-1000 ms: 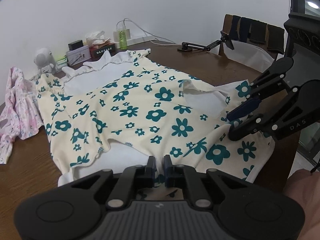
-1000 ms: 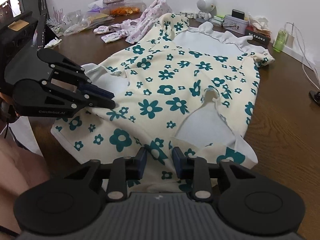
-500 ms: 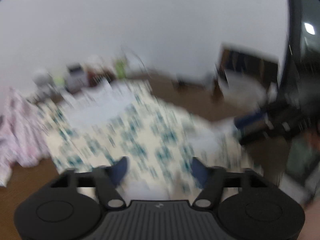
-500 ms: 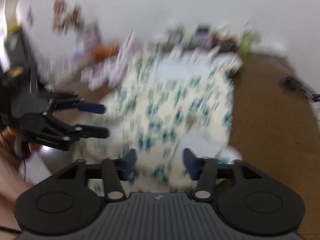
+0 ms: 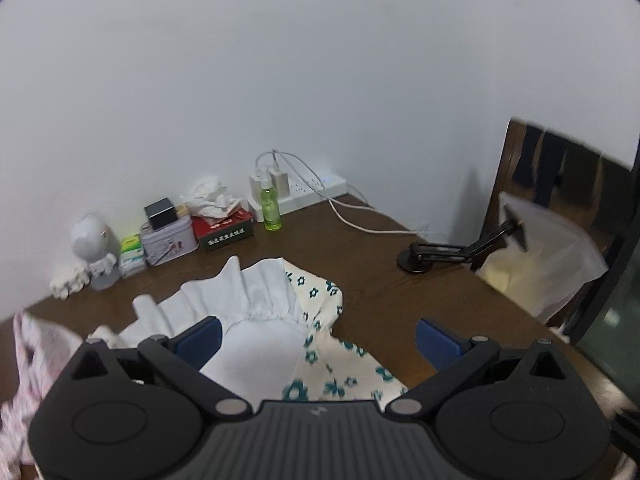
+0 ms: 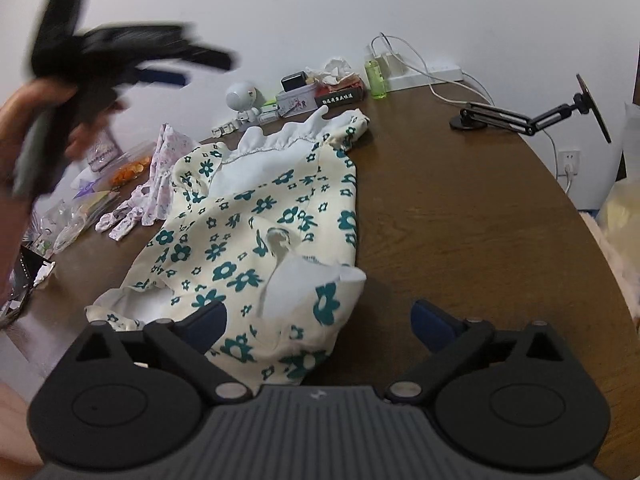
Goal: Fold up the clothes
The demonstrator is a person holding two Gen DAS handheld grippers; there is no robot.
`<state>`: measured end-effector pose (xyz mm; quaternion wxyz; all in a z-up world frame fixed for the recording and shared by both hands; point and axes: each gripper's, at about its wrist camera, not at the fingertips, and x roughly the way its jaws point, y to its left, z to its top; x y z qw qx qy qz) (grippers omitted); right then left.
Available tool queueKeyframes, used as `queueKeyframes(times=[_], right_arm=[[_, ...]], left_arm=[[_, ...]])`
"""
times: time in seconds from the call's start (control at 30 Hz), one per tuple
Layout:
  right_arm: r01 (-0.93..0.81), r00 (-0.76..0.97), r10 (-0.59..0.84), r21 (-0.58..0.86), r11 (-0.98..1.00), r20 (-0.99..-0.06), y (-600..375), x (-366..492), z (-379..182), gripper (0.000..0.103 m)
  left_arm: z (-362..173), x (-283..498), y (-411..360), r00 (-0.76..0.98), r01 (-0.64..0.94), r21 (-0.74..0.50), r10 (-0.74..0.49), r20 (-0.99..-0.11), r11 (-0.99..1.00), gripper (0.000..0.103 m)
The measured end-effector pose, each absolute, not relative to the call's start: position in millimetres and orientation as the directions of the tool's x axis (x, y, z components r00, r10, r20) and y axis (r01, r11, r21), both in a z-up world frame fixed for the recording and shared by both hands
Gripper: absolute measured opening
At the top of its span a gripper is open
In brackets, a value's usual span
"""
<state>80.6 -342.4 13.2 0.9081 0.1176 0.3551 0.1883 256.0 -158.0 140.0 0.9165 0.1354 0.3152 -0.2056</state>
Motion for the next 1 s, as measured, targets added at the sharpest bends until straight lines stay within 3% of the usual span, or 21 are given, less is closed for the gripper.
queueKeyframes(times=[0.47,0.53,0.6,0.63,0.7,0.77,0.93,1.0], right_arm=[[-0.220,0.654,0.387,0.326,0.920,-0.650,-338,83,-11,0.103],[-0.222,0.654,0.379,0.313,0.923,-0.655,-336,84,-13,0.102],[-0.221,0.657,0.371,0.303,0.927,-0.656,-335,85,-14,0.101],[-0.221,0.659,0.367,0.298,0.929,-0.656,-334,85,-15,0.099],[-0.220,0.663,0.360,0.289,0.932,-0.657,-332,85,-16,0.083],[-0.219,0.665,0.357,0.286,0.933,-0.656,-332,84,-15,0.074],[-0.227,0.650,0.374,0.300,0.927,-0.662,-330,87,-14,0.066],[-0.229,0.642,0.383,0.310,0.923,-0.664,-330,87,-13,0.061]], left_arm=[[87,351,-253,0.669,0.384,0.203,-0.120,-0.734,0.901,0.103],[76,359,-263,0.664,0.383,0.224,-0.098,-0.741,0.896,0.100],[63,367,-272,0.661,0.380,0.257,-0.066,-0.748,0.889,0.090],[56,371,-277,0.660,0.381,0.276,-0.051,-0.749,0.882,0.086],[42,380,-288,0.662,0.387,0.319,-0.019,-0.749,0.865,0.073],[30,389,-297,0.663,0.385,0.353,0.011,-0.748,0.853,0.070],[3,410,-304,0.634,0.368,0.370,0.061,-0.771,0.853,0.067],[-5,417,-304,0.629,0.359,0.384,0.083,-0.773,0.851,0.055]])
